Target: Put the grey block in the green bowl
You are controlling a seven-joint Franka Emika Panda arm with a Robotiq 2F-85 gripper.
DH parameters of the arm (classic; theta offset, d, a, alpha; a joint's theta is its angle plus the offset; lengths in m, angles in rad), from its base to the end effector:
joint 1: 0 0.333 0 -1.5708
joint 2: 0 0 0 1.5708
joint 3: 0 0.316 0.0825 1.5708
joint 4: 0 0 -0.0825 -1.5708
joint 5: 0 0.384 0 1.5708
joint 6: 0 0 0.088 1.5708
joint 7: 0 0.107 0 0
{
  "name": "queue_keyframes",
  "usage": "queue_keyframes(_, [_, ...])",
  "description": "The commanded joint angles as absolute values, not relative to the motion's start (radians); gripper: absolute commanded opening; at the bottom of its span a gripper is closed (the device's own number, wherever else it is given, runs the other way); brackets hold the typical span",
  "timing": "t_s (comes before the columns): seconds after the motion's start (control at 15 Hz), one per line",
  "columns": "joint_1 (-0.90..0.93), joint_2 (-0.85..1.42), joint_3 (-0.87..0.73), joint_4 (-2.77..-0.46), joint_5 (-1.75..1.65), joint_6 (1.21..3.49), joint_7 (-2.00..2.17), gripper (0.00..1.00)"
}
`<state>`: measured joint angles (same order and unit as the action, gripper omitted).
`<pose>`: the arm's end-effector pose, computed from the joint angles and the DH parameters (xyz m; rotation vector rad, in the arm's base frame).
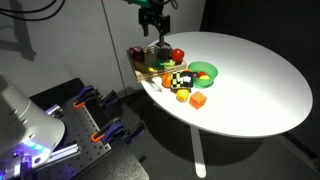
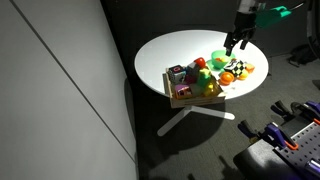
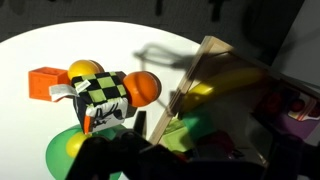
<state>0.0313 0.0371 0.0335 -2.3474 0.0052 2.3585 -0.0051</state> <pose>0.5020 0.0327 0.3140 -3.1355 -0.1038 0.0410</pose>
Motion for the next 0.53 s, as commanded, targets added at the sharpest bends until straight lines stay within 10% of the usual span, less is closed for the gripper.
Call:
queue_keyframes(0.0, [0.044,0.113,0.044,-2.282,0.028,2.406,0.033,1.00])
queue_keyframes(0.47, [0.092,0.249,0.043,-2.177,-0.059,2.497,0.122,1.00])
